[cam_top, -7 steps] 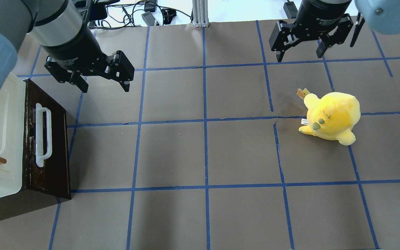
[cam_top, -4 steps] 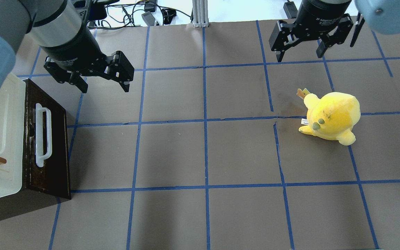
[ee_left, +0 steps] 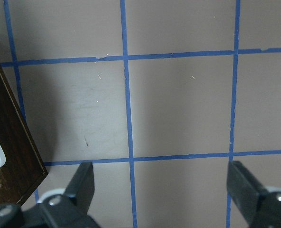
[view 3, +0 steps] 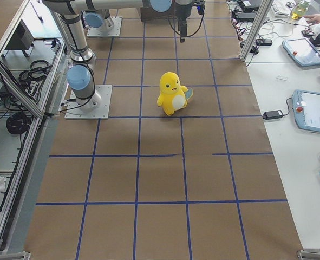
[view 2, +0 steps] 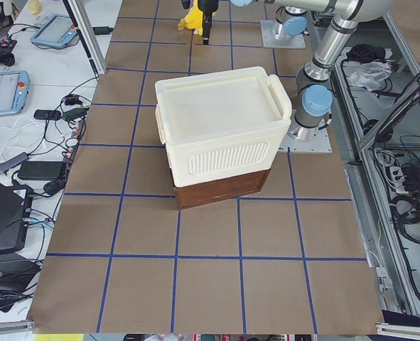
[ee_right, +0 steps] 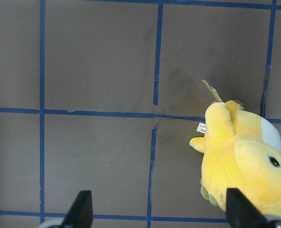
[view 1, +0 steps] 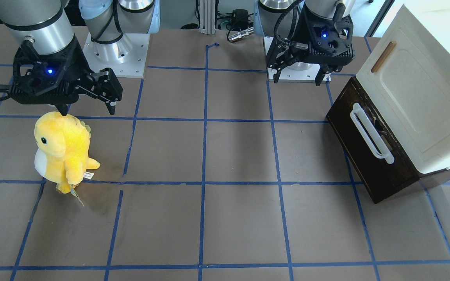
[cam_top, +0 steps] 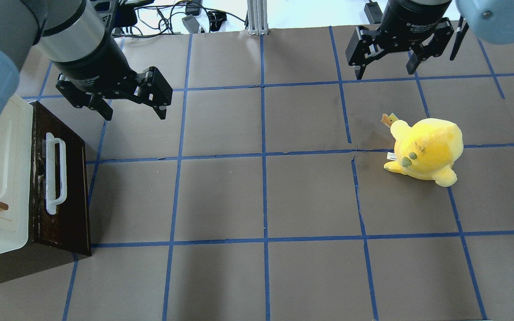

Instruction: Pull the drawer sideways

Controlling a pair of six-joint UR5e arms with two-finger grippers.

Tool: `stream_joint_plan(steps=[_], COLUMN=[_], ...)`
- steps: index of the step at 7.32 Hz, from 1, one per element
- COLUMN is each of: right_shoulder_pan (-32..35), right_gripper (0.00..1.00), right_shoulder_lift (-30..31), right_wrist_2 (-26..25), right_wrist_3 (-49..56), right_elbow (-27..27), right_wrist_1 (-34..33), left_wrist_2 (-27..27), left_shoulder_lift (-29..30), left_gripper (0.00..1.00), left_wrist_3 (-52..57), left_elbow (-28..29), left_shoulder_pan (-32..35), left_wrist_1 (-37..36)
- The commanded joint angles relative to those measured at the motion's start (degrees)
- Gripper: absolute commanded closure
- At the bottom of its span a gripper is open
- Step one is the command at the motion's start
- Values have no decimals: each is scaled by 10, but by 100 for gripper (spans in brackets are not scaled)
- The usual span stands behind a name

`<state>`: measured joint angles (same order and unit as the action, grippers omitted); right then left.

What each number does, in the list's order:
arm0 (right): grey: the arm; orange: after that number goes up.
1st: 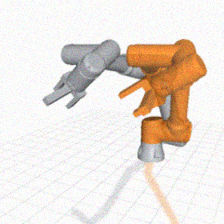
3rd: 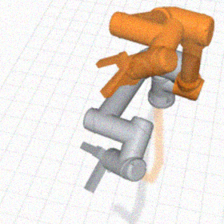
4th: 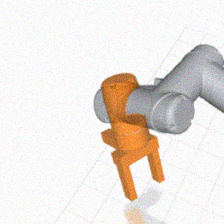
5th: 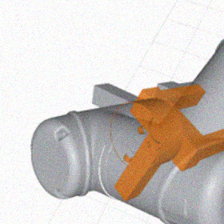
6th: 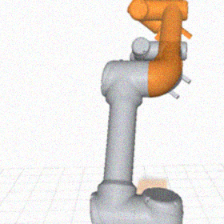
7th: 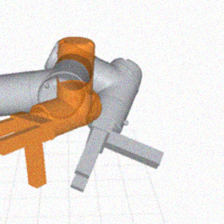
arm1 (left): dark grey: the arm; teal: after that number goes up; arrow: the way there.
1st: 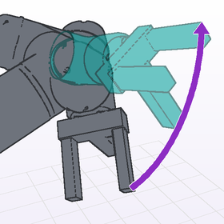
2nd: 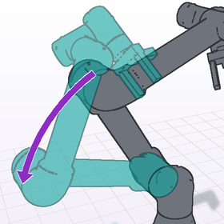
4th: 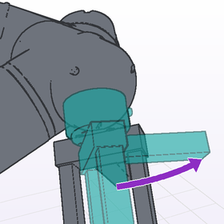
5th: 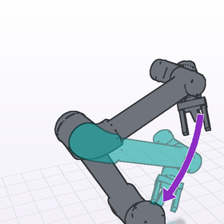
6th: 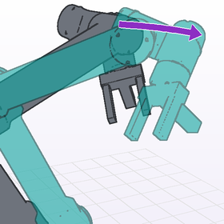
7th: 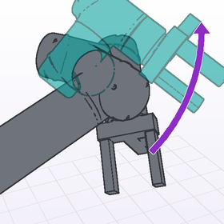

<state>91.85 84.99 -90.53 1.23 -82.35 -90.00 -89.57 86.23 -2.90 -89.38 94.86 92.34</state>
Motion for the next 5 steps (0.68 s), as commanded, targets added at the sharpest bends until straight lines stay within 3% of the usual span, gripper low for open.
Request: stream_joint_plan(steps=[1,2,3,5], right_shoulder_pan=[0,0,0,0], right_gripper=[0,0,0,0], right_shoulder_lift=[0,0,0,0], right_wrist_2=[0,0,0,0], right_wrist_3=[1,0,0,0], right_elbow=[0,0,0,0], right_wrist_1=[0,0,0,0], left_wrist_2=[-2,-29,-92,-125], left_shoulder_lift=[2,6,16,34], left_gripper=[0,0,0,0], left_wrist_3=[-2,-7,-14,-32], left_elbow=[-1,-1,-11,-45], left_shoulder_pan=[1,2,3,3], left_wrist_1=[1,3,-1,-15])
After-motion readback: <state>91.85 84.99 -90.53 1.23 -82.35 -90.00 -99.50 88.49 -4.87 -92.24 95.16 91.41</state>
